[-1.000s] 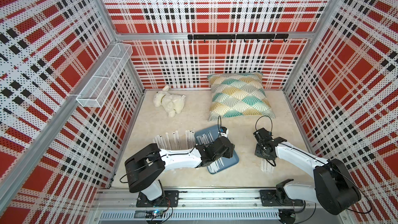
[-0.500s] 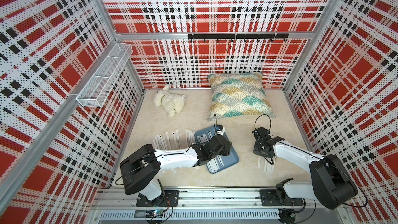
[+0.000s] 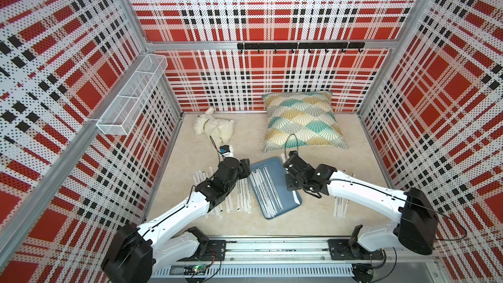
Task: Put the straws into the storage box
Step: Place the straw in the storage box.
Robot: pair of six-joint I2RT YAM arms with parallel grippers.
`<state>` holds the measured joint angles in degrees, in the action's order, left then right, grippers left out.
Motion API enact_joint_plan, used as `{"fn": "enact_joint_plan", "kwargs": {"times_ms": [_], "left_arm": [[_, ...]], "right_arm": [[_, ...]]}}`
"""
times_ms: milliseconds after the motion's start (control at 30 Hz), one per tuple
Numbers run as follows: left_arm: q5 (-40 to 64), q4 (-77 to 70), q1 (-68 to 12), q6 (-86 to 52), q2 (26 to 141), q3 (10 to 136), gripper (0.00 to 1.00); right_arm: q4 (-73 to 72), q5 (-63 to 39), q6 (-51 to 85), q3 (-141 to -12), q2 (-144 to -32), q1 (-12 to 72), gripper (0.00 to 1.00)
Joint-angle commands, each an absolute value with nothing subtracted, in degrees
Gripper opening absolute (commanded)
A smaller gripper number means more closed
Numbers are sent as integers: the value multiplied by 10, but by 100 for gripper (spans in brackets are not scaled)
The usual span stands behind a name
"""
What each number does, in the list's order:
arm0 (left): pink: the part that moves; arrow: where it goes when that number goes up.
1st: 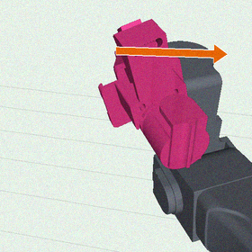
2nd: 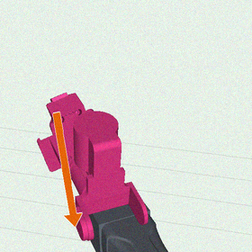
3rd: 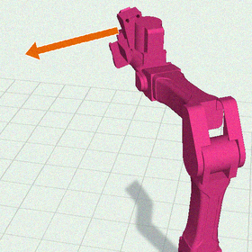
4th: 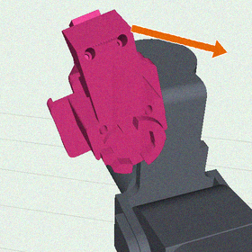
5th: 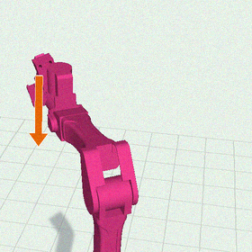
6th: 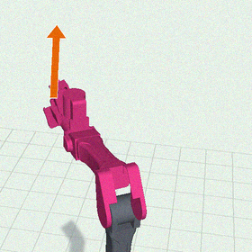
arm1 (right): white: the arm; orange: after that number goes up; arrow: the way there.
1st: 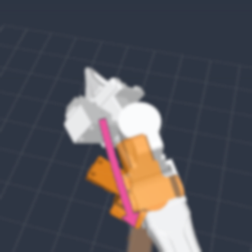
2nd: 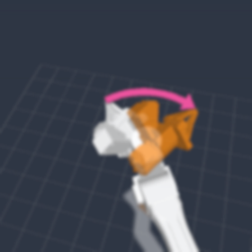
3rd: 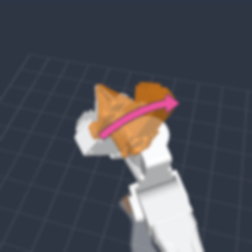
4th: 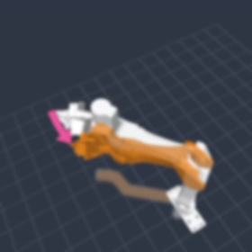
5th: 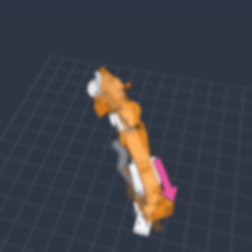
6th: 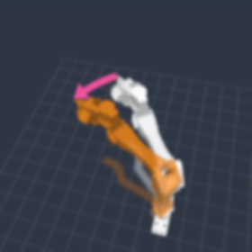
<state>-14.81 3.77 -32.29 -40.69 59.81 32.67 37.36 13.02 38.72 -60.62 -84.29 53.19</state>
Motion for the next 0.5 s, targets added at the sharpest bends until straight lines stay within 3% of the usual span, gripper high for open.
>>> {"fn": "enact_joint_plan", "kwargs": {"times_ms": [0,167,467], "left_arm": [[-124,71,-277,-406,569,307,60],[-90,71,-236,-408,551,285,60],[-77,59,-239,-419,556,269,60]], "right_arm": [[357,92,348,-619,-895,544,12],[349,97,334,-648,-965,541,12],[302,75,345,-634,-1020,520,13]]}}
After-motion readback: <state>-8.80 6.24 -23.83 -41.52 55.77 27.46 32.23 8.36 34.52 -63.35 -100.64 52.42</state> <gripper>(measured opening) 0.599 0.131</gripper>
